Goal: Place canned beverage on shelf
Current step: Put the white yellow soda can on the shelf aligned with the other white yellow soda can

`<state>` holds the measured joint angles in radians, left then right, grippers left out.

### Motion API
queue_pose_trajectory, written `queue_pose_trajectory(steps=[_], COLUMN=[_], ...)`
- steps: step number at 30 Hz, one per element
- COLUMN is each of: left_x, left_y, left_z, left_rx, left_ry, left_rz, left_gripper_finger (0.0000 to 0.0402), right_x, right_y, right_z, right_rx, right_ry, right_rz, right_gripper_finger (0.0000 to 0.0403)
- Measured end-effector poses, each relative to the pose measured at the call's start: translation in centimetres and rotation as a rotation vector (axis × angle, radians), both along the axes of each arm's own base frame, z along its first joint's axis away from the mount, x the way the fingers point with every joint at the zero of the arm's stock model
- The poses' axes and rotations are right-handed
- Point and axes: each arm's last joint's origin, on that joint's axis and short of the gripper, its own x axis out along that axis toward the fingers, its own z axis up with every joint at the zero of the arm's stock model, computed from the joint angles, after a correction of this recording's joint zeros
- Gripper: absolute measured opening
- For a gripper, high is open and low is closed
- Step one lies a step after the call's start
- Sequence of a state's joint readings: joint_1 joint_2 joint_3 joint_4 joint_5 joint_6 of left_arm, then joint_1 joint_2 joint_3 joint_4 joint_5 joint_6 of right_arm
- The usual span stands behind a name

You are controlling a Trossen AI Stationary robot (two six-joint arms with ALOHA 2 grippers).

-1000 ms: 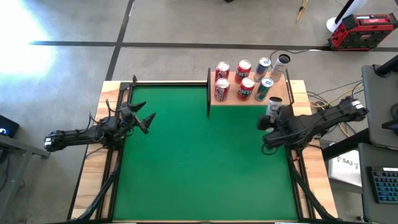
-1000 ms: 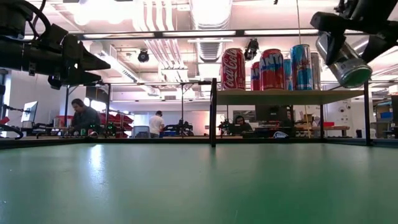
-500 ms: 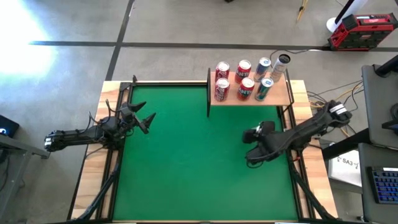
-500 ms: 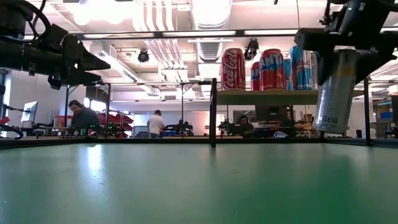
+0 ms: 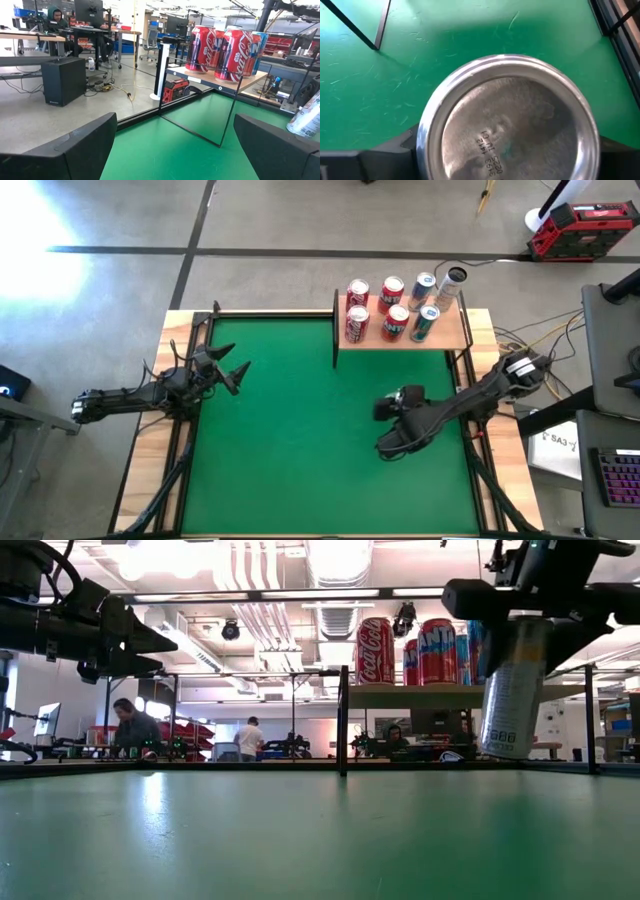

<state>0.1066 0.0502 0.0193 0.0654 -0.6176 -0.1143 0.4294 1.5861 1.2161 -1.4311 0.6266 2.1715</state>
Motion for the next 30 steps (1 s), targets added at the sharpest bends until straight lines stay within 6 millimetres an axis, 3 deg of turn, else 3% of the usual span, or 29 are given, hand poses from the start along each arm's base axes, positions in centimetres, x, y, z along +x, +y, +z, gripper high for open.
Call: queue_pose_trajectory(steps=[12, 23, 30], left_x=[0.0, 0.0, 0.0], left_y=[0.0, 0.0, 0.0], left_z=[0.0, 0.0, 0.0], left_rx=[0.0, 0.0, 0.0], left_ry=[-0.001, 0.0, 0.0], left_rz=[0.0, 0.0, -0.001], left_gripper_finger=[0.0386, 0.0386, 0.0386], right_x=[2.5, 3.7, 3.6], right_y=[1.6, 5.5, 6.7], right_z=[-2.4, -2.4, -2.6], right_rx=[0.041, 0.197, 0.229], right_ry=[0.081, 0.109, 0.084], right_rz=[-0.043, -0.014, -0.009], right_gripper_finger=[0.0274, 0.028, 0.0277])
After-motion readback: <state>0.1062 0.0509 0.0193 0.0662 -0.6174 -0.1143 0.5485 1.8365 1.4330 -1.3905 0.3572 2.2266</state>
